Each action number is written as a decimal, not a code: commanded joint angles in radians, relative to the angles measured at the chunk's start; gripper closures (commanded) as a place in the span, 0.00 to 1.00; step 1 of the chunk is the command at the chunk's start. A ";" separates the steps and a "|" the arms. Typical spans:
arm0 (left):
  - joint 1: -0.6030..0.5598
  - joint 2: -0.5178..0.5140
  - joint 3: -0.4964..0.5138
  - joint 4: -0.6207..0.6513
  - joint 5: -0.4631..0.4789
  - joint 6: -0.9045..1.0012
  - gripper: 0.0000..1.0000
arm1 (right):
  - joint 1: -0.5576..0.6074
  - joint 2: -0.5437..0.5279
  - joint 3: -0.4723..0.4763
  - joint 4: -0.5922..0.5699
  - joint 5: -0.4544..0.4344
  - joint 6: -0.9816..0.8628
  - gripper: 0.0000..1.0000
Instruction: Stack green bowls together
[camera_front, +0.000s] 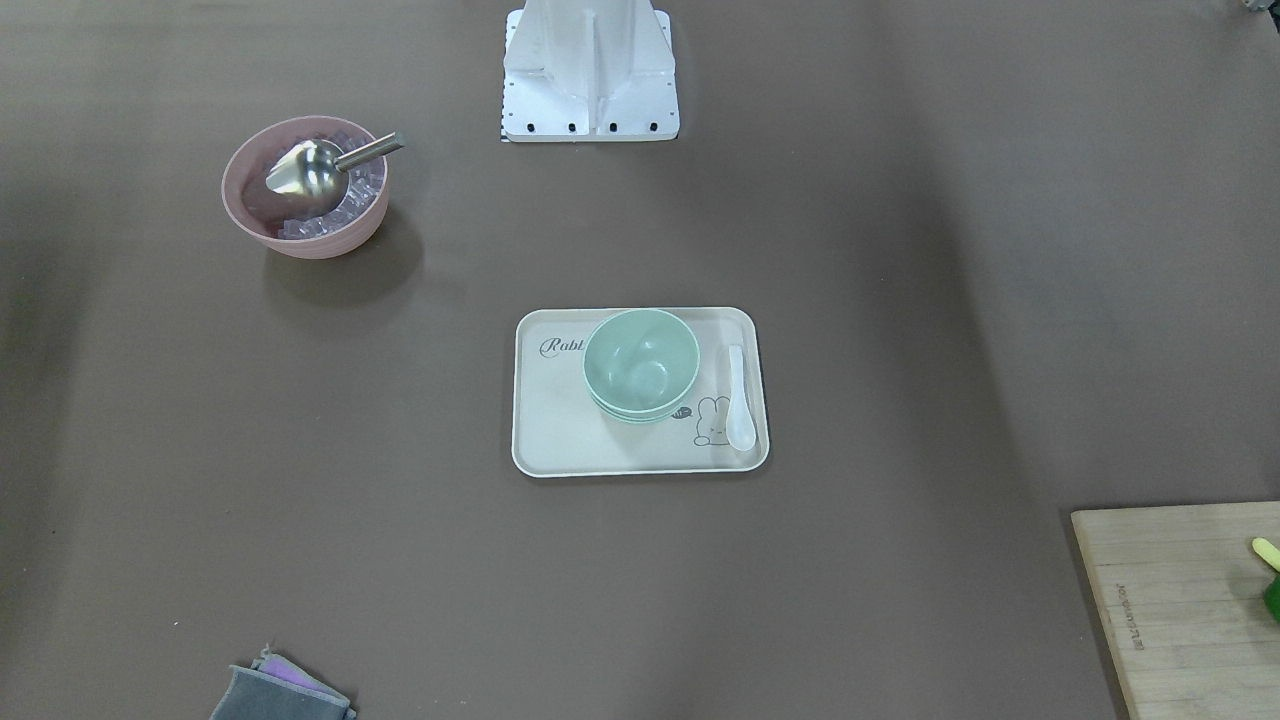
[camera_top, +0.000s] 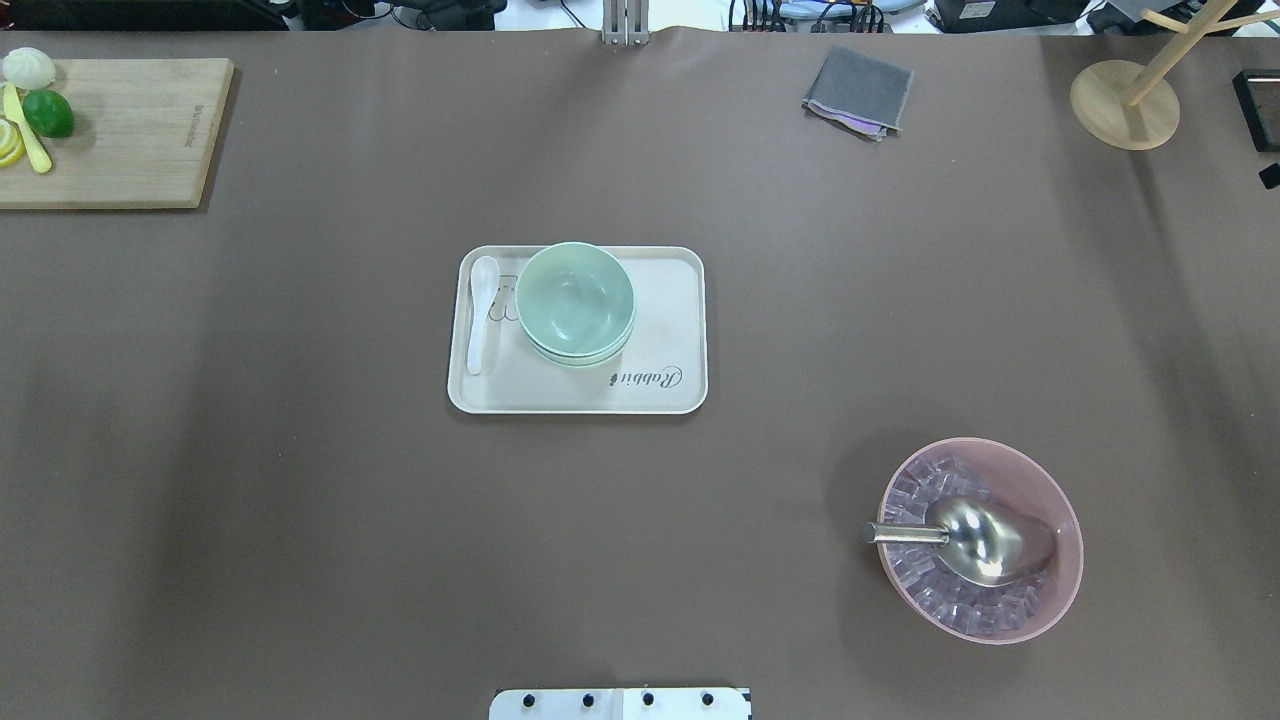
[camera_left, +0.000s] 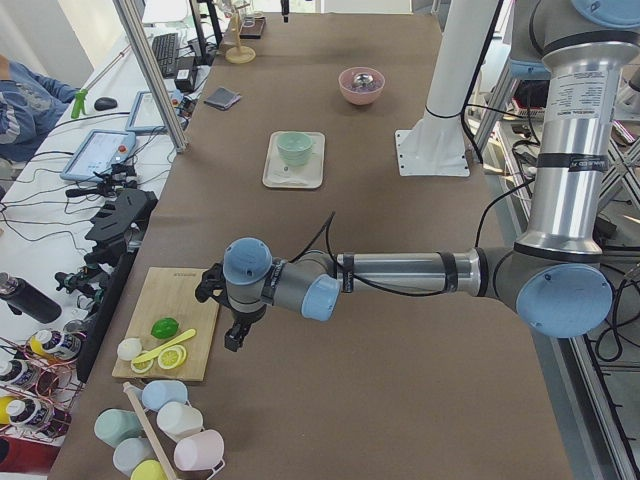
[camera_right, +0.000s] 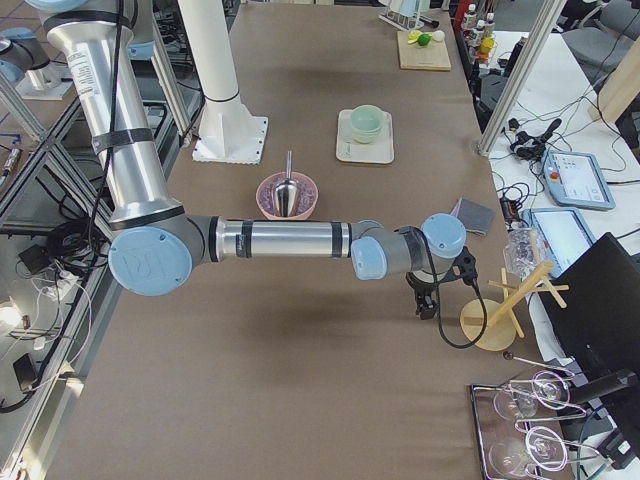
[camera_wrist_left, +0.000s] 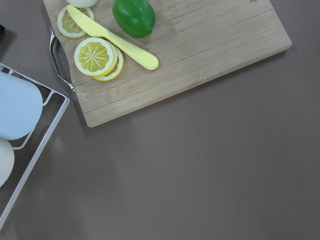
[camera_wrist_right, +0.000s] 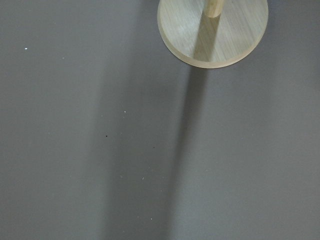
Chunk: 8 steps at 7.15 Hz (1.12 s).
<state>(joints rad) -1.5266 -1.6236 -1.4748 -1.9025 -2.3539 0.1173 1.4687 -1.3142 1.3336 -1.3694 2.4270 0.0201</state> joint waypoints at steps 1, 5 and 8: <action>0.000 -0.018 -0.027 0.131 -0.002 -0.091 0.02 | -0.001 0.001 -0.002 0.001 -0.002 0.003 0.00; 0.002 -0.041 -0.033 0.178 -0.010 -0.261 0.02 | -0.002 0.001 -0.007 0.000 -0.022 0.015 0.00; 0.000 -0.027 -0.047 0.174 -0.012 -0.261 0.02 | -0.002 0.004 -0.016 0.000 -0.020 0.015 0.00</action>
<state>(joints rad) -1.5255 -1.6541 -1.5154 -1.7274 -2.3674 -0.1408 1.4660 -1.3097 1.3190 -1.3698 2.4053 0.0352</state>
